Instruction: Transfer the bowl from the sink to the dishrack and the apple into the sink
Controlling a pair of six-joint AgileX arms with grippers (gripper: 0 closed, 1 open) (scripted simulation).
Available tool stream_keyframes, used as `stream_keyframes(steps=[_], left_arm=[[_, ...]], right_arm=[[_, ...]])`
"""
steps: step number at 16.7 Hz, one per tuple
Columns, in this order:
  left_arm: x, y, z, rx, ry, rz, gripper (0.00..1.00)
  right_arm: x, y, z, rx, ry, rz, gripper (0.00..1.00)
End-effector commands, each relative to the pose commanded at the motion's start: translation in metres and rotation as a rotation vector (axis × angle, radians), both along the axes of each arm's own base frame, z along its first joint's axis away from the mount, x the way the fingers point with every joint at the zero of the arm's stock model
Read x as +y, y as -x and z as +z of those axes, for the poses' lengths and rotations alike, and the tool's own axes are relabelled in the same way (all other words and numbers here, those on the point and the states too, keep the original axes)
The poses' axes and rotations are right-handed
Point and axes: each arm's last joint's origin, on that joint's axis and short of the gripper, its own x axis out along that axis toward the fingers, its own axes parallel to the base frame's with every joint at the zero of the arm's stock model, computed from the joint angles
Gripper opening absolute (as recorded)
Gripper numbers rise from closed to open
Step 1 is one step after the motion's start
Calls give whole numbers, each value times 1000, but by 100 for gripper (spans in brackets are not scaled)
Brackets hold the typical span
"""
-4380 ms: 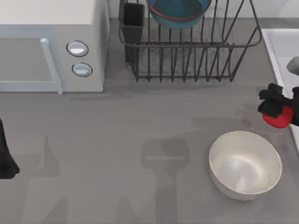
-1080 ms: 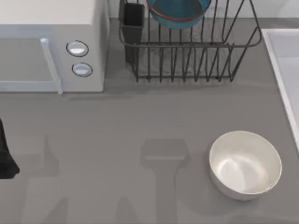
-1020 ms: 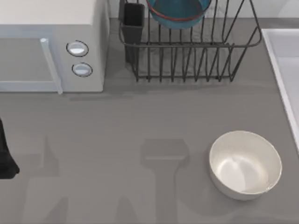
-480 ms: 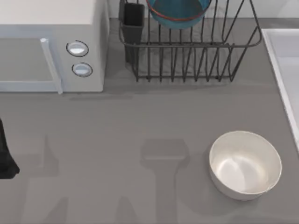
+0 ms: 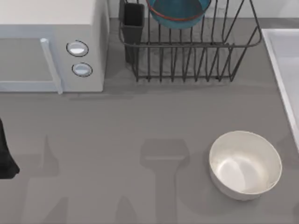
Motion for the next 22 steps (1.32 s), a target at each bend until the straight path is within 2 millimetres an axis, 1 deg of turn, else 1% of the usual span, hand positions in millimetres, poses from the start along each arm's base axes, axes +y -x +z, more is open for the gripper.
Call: stream_keyframes(steps=[3, 6, 9, 11, 12, 13, 14, 17, 20, 22], left_arm=[[0, 0, 0, 0, 0, 0, 100], [0, 0, 0, 0, 0, 0, 100], [0, 0, 0, 0, 0, 0, 100], [0, 0, 0, 0, 0, 0, 100], [0, 0, 0, 0, 0, 0, 100], [0, 0, 0, 0, 0, 0, 100], [0, 0, 0, 0, 0, 0, 100], [0, 0, 0, 0, 0, 0, 100], [0, 0, 0, 0, 0, 0, 100], [0, 0, 0, 0, 0, 0, 100]], right_arm=[[20, 2, 39, -28, 34, 19, 100], [47, 14, 75, -78, 86, 51, 100], [74, 41, 113, -161, 146, 87, 100], [91, 69, 132, -213, 173, 114, 100], [98, 85, 137, -227, 179, 128, 100], [105, 99, 137, -224, 177, 142, 100], [111, 112, 132, -205, 168, 156, 100], [123, 138, 105, -116, 136, 189, 100], [129, 151, 74, -30, 104, 188, 100], [130, 154, 61, 4, 79, 158, 100]])
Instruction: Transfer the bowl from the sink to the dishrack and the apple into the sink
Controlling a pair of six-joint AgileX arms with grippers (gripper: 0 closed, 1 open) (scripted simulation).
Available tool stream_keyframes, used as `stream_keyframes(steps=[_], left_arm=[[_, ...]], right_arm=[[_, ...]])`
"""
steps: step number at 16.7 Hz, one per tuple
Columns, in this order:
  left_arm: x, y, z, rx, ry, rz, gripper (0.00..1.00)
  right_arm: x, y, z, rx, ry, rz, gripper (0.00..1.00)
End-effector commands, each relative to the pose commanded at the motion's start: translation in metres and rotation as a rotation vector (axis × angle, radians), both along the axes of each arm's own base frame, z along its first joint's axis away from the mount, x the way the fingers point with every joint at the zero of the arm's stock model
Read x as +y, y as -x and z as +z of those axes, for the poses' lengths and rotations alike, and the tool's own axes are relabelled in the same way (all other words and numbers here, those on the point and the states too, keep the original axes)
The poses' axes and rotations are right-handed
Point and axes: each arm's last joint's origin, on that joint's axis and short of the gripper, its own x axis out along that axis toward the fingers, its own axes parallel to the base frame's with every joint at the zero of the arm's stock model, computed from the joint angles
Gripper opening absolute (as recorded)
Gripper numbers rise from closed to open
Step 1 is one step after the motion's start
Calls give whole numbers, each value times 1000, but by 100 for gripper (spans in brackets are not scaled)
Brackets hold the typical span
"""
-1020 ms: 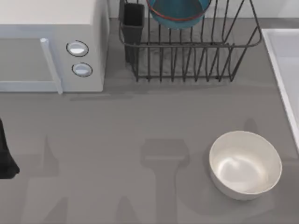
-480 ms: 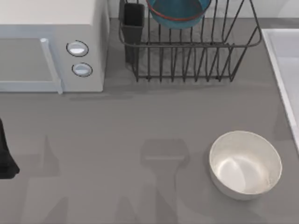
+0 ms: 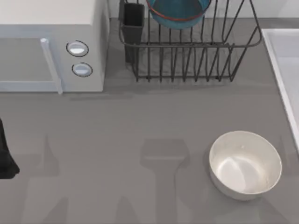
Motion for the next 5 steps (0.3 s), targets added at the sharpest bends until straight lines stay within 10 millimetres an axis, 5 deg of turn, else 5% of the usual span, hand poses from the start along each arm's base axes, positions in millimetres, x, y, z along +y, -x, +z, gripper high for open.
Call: stream_keyframes(steps=[5], left_arm=[[0, 0, 0, 0, 0, 0, 100]], right_arm=[[-1, 2, -7, 13, -33, -47, 100]])
